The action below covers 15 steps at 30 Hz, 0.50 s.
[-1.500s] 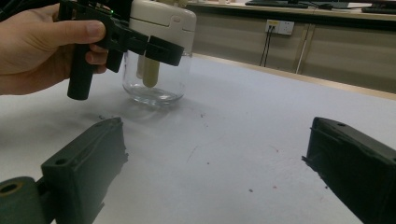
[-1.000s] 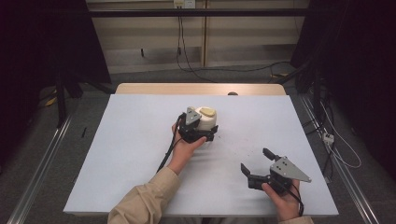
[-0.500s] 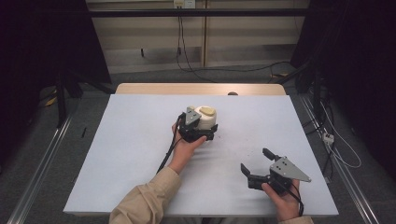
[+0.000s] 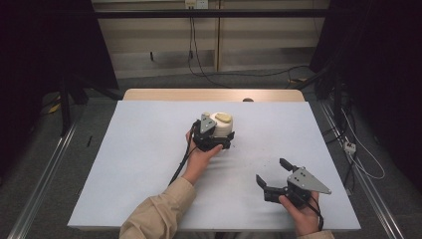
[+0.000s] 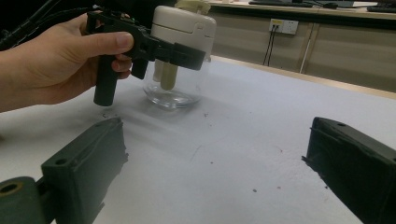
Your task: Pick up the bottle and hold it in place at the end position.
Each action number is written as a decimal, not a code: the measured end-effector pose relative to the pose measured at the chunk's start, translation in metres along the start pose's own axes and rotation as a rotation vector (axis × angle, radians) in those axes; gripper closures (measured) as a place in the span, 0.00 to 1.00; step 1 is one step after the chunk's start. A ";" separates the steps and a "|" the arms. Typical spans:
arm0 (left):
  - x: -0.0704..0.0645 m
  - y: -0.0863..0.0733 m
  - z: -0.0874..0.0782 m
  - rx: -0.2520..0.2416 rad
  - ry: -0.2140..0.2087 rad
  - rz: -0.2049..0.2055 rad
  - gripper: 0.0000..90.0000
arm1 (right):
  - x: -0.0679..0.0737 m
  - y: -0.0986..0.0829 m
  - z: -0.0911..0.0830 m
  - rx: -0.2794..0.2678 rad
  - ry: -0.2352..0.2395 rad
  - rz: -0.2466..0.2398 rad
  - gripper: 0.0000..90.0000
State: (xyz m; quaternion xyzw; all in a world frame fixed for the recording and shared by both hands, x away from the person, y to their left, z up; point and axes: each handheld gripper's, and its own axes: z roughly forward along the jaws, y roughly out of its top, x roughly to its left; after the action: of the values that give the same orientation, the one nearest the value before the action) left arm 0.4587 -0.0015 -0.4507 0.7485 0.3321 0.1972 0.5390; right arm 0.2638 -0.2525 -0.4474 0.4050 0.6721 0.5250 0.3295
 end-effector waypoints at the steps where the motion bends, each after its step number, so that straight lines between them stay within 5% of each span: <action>1: 0.000 0.000 0.000 0.005 0.000 0.000 0.06 | 0.000 0.000 0.000 0.003 0.002 0.002 0.04; 5: -0.001 0.000 -0.003 0.029 -0.007 0.029 0.06 | 0.000 0.000 0.000 0.005 0.002 0.002 0.04; 15: 0.001 -0.006 -0.008 0.026 -0.023 0.023 0.06 | -0.001 0.000 0.001 0.011 -0.013 0.009 0.04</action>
State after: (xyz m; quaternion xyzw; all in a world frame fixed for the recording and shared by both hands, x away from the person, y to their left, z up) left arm 0.4518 0.0059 -0.4538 0.7613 0.3197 0.1907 0.5308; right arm 0.2647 -0.2532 -0.4474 0.4131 0.6710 0.5203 0.3292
